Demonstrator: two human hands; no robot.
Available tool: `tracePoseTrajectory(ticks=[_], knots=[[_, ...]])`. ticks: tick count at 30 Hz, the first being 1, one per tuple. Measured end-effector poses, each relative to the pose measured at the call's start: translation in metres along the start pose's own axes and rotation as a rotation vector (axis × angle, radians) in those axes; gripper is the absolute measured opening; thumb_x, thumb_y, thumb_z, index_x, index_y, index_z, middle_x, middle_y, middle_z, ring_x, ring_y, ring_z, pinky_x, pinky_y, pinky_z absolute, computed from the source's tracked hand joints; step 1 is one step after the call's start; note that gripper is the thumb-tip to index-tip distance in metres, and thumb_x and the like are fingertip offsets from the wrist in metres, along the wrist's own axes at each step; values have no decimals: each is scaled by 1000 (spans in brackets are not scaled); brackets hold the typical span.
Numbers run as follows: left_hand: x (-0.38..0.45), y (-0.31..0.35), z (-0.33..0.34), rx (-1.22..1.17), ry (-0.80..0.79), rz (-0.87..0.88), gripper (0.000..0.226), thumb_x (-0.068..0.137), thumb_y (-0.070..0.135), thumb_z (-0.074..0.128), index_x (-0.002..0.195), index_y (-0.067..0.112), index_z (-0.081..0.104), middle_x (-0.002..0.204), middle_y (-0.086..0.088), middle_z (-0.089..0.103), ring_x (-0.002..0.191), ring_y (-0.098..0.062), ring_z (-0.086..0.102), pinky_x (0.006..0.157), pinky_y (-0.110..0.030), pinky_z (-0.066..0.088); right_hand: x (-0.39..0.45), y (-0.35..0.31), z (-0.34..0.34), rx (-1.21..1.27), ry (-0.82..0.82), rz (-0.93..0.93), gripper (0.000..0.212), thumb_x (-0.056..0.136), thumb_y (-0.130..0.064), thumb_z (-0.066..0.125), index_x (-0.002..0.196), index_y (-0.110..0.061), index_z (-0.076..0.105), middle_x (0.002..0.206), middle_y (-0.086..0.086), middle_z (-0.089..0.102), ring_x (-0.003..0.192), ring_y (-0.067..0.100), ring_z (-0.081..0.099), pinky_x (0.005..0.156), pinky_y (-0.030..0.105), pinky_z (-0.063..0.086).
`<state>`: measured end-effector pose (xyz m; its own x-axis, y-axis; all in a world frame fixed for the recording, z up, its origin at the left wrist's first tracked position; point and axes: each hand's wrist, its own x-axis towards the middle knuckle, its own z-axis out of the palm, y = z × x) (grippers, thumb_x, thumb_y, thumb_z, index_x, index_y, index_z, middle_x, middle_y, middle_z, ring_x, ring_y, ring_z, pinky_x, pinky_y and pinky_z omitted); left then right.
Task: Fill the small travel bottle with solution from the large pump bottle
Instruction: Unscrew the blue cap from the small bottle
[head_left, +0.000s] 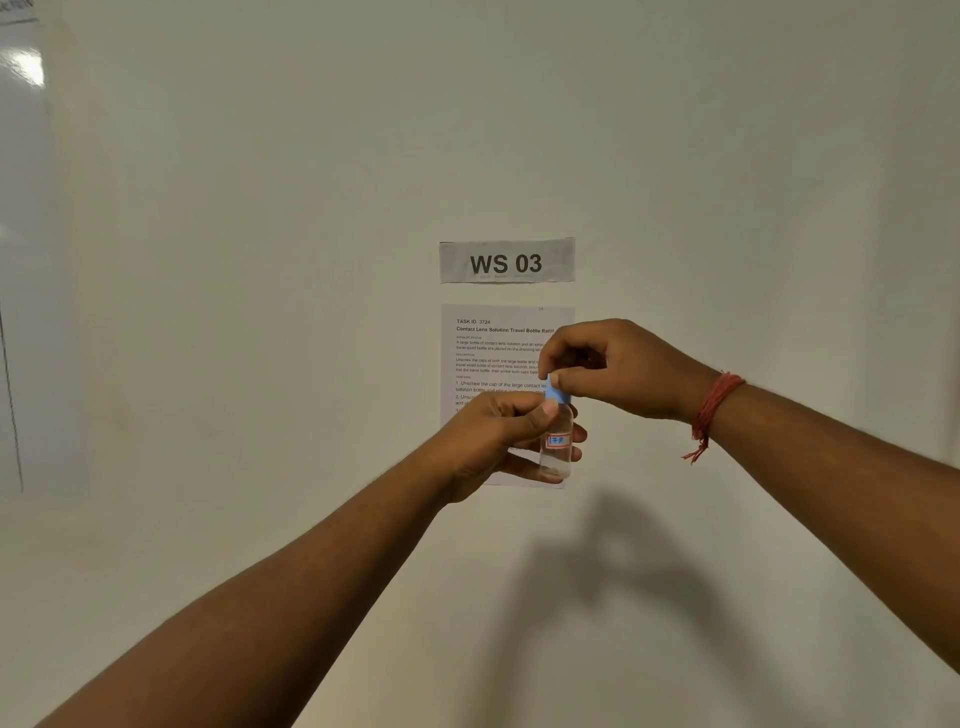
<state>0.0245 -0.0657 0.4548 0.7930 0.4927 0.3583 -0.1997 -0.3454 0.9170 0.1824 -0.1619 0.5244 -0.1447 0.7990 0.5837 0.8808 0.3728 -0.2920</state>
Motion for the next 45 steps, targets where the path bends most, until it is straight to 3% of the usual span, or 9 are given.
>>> tracePoseTrajectory(ticks=[3, 6, 9, 13, 18, 22, 31, 37, 45], knots=[[0, -1, 0, -9, 4, -6, 25, 103, 28, 53, 111, 13, 72, 107, -8, 78, 103, -29, 75, 80, -40, 63, 0, 2, 0, 5, 3, -3, 16, 88, -12, 62, 95, -25, 68, 89, -2, 67, 85, 16, 63, 80, 33, 56], [-1, -1, -1, -4, 9, -1, 25, 104, 28, 53, 110, 13, 72, 106, -7, 78, 103, -28, 75, 81, -40, 64, 0, 4, 1, 3, 29, -6, 7, 90, -22, 64, 95, -26, 66, 90, -4, 67, 86, 16, 62, 80, 33, 57], [-1, -1, -1, -5, 10, 3, 24, 104, 28, 52, 108, 15, 73, 106, -7, 78, 103, -29, 75, 81, -41, 63, -1, 4, 2, -18, 23, 5, 6, 90, -29, 66, 93, -24, 66, 85, -5, 68, 78, 11, 63, 73, 27, 57], [-2, -2, -1, -11, 14, -3, 24, 104, 27, 53, 107, 16, 73, 105, -6, 78, 101, -27, 75, 78, -39, 63, -1, 2, 3, -26, 21, 7, 2, 90, -22, 66, 91, -23, 67, 78, -9, 65, 69, 1, 59, 66, 17, 52], [-1, -4, 0, -8, 14, -10, 24, 104, 28, 53, 110, 15, 72, 107, -7, 78, 104, -28, 75, 81, -41, 63, -2, 1, 4, -23, 24, 12, 11, 89, -15, 63, 92, -24, 68, 81, -1, 67, 78, 19, 62, 75, 34, 56], [0, -5, 0, -2, 9, -7, 24, 104, 28, 52, 109, 15, 72, 106, -7, 78, 104, -29, 74, 80, -41, 63, -4, 1, 3, -13, 28, 11, 17, 88, -12, 60, 90, -27, 68, 83, 1, 66, 82, 23, 62, 79, 43, 57], [0, -10, -2, -16, 7, -6, 28, 103, 28, 53, 116, 11, 70, 109, -9, 77, 105, -29, 74, 83, -44, 63, -7, 9, 6, 43, 113, 13, 15, 87, -12, 60, 88, -26, 66, 83, -3, 66, 84, 25, 63, 77, 47, 56], [1, -17, -2, -8, 2, -13, 29, 103, 27, 52, 121, 9, 68, 111, -11, 76, 106, -31, 73, 86, -47, 62, -13, 22, 16, 115, 177, 41, 16, 89, -10, 58, 90, -24, 65, 94, -3, 70, 91, 20, 65, 77, 41, 59], [-5, -45, -2, 21, -14, -17, 32, 99, 31, 56, 125, 17, 66, 116, -13, 75, 110, -29, 72, 92, -49, 60, -43, 49, 46, 195, 233, 137, 10, 91, -12, 60, 93, -19, 67, 85, -6, 69, 82, 17, 64, 79, 37, 58]])
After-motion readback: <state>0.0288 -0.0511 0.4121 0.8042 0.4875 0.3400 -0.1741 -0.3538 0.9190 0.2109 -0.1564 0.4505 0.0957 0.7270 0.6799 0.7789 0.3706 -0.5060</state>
